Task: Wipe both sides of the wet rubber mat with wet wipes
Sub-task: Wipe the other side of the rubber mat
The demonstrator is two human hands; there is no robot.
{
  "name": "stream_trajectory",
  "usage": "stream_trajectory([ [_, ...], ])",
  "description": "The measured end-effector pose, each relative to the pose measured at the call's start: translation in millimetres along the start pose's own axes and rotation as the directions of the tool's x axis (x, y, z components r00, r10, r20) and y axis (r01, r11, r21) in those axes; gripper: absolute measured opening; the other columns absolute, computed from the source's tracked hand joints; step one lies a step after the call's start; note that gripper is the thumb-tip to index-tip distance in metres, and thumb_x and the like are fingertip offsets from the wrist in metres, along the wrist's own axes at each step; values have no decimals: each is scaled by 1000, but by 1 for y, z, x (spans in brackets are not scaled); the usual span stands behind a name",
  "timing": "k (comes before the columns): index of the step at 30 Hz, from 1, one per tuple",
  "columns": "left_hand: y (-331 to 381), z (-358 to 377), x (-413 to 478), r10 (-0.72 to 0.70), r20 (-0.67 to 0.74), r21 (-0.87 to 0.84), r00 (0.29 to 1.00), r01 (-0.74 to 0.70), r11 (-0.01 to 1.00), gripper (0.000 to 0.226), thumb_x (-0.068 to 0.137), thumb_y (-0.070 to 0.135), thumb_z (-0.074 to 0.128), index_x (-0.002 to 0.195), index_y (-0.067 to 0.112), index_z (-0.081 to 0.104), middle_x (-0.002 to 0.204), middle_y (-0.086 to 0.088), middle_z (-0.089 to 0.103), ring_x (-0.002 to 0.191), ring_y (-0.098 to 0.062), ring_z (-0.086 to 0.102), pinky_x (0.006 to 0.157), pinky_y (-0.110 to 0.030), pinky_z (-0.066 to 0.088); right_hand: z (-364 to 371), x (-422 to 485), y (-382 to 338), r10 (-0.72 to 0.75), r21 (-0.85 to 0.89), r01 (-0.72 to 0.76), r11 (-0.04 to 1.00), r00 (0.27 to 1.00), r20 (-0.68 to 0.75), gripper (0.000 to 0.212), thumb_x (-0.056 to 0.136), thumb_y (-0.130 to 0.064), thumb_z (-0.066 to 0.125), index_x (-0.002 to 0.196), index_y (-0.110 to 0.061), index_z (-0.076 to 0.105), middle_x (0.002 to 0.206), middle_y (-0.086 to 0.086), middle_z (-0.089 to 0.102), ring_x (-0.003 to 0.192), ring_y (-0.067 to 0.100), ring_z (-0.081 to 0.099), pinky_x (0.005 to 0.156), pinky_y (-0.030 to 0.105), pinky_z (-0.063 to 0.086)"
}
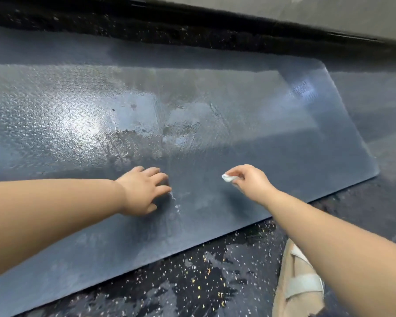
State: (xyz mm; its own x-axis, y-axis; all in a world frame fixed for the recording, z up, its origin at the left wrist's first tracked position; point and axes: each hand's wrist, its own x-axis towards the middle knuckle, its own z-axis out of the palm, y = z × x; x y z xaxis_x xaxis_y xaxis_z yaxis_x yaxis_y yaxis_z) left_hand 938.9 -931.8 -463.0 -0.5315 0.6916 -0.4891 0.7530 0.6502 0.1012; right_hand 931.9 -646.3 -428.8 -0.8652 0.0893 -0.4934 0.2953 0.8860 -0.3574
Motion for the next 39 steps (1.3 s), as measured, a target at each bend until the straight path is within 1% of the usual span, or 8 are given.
stream_trajectory([
  [4,7,36,-10,-97,-29,-152,995,91,984,64,91,55,38,148,35,15,157,2,5,145,-20,1,116,-40,10,45,0,15,334,466,-171,868,895,-294,22,89,-8,53,98,-22,66,108,2,63,92,16,58,86,28,46],
  [9,-5,61,-16,-73,-124,-159,990,53,986,66,91,56,36,148,41,8,158,8,-7,145,-15,-9,116,-35,-4,72,-17,51,658,587,-372,719,637,-402,25,92,-11,49,107,-17,67,114,10,59,92,25,58,83,30,44],
  [16,1,68,-13,-129,-168,-193,977,96,977,61,93,58,32,148,42,10,158,12,-7,145,-12,-12,114,-33,-10,118,-58,6,383,390,-201,898,793,-473,25,94,-4,49,108,-11,68,101,0,52,80,12,49,67,4,28],
  [22,6,72,-17,-153,-191,-178,970,119,977,63,93,58,30,149,39,9,158,10,-8,145,-15,-14,113,-35,-15,152,-104,-33,62,437,27,899,980,-189,20,90,-9,59,95,-23,72,89,-10,53,81,-4,54,77,1,36],
  [27,4,76,-18,-144,-195,-165,970,112,980,64,94,57,29,149,38,4,158,8,-10,144,-16,-16,112,-35,-18,85,-43,-2,257,458,-60,887,888,-382,22,92,-5,53,103,-15,69,110,9,59,90,18,64,87,22,47],
  [31,1,76,-18,-131,-195,-148,972,103,984,64,94,57,29,149,38,2,158,8,-12,144,-17,-16,112,-34,-18,73,-13,14,491,499,-260,827,768,-412,27,94,-8,48,115,-9,64,119,7,56,102,26,58,78,14,39],
  [34,1,77,-18,-128,-196,-150,972,99,984,64,94,57,28,149,38,1,158,8,-12,144,-16,-17,110,-33,-20,112,-34,-21,456,558,-188,808,800,-390,22,91,-4,51,106,-12,64,95,-9,53,92,13,55,63,-3,30],
  [39,1,77,-18,-126,-204,-142,971,98,985,64,94,57,28,149,38,2,158,8,-12,144,-16,-17,110,-33,-20,176,-99,-70,141,533,-6,846,966,-215,9,89,-17,62,91,-12,70,78,-15,49,72,3,49,69,0,34],
])
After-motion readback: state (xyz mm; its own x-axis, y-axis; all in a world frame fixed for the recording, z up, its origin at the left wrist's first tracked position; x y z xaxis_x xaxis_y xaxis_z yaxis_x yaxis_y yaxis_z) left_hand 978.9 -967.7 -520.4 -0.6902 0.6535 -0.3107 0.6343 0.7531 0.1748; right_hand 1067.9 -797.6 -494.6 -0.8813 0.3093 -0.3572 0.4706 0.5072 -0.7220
